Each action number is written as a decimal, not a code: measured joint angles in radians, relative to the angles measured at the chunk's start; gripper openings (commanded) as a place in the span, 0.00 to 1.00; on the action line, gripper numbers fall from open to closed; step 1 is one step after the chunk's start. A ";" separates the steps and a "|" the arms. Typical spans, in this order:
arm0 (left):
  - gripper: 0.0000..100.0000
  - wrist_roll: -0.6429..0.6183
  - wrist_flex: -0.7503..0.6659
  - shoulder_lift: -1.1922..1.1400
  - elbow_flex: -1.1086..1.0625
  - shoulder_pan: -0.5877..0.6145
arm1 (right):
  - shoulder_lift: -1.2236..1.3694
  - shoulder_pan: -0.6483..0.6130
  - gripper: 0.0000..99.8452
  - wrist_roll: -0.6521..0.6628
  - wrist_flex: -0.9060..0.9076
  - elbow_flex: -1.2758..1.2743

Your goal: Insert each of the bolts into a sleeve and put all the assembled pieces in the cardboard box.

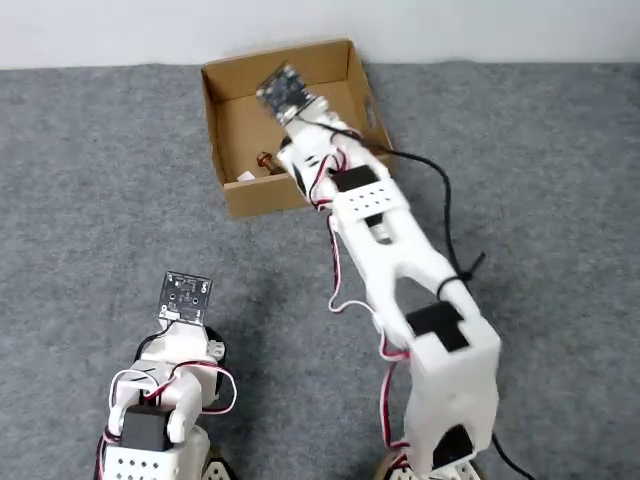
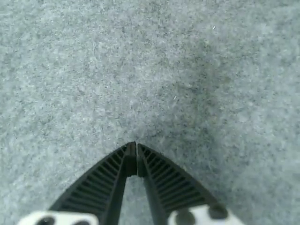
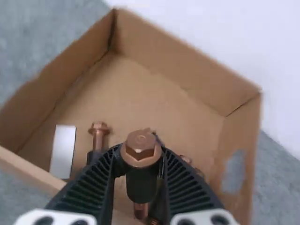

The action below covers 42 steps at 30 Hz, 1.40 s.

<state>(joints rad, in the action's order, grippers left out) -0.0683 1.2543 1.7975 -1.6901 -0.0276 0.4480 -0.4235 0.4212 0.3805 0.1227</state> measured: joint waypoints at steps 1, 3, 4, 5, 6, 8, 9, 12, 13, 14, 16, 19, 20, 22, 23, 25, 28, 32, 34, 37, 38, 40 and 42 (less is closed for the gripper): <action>0.01 0.000 0.000 0.000 0.000 0.000 | 0.032 0.000 0.01 0.012 0.000 0.014; 0.01 0.000 0.000 0.000 0.000 0.000 | 0.081 -0.002 0.01 0.034 0.000 0.041; 0.01 0.000 0.000 0.000 0.000 0.000 | 0.097 -0.003 0.01 0.041 0.000 0.057; 0.01 0.000 0.000 0.000 0.000 0.000 | 0.110 -0.006 0.01 0.048 -0.002 0.072; 0.01 0.000 0.000 0.000 0.000 0.000 | 0.124 -0.011 0.01 0.052 -0.002 0.080; 0.01 0.000 0.000 0.000 0.000 0.000 | 0.133 -0.015 0.02 0.057 0.006 0.094; 0.01 0.000 0.000 0.000 0.000 0.000 | 0.135 -0.018 0.03 0.057 0.017 0.098; 0.01 0.000 0.000 0.000 0.000 -0.002 | 0.138 -0.023 0.10 0.057 0.041 0.107; 0.01 0.000 0.000 0.000 0.000 -0.002 | 0.138 -0.023 0.12 0.057 0.049 0.109; 0.01 0.000 0.000 0.000 0.000 -0.002 | 0.138 -0.025 0.13 0.057 0.061 0.110; 0.01 0.000 0.000 0.000 0.000 -0.002 | 0.138 -0.028 0.10 0.057 0.083 0.112; 0.01 0.000 0.000 0.000 0.000 -0.002 | 0.129 -0.031 0.00 0.052 0.112 0.118; 0.01 0.000 0.000 0.000 0.000 -0.002 | 0.121 -0.031 0.01 0.041 0.123 0.118; 0.01 0.000 0.000 0.000 0.000 -0.002 | 0.097 -0.032 0.02 0.003 0.150 0.117; 0.01 0.000 0.000 0.000 0.000 -0.002 | 0.080 -0.034 0.01 -0.014 0.172 0.117; 0.01 0.000 0.000 0.000 0.000 -0.002 | 0.046 -0.044 0.01 -0.057 0.216 0.115; 0.01 0.000 0.000 0.000 0.000 -0.002 | -0.008 -0.052 0.01 -0.115 0.284 0.115; 0.01 0.000 0.000 0.000 0.000 -0.002 | -0.087 -0.052 0.01 -0.183 0.345 0.115; 0.01 0.000 0.000 0.000 0.000 -0.002 | -0.121 -0.055 0.01 -0.212 0.367 0.115; 0.01 0.000 0.000 0.000 0.000 -0.002 | -0.144 -0.060 0.05 -0.230 0.385 0.115; 0.01 0.000 0.000 0.000 0.000 -0.002 | -0.146 -0.063 0.07 -0.232 0.385 0.115; 0.01 0.000 0.000 0.000 0.000 -0.002 | -0.146 -0.066 0.11 -0.235 0.385 0.115; 0.01 0.000 0.000 0.000 0.000 -0.002 | -0.146 -0.068 0.12 -0.238 0.396 0.115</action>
<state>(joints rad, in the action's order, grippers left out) -0.0683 1.2543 1.7975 -1.6901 -0.0292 0.3023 -0.4910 0.1834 0.7764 0.2378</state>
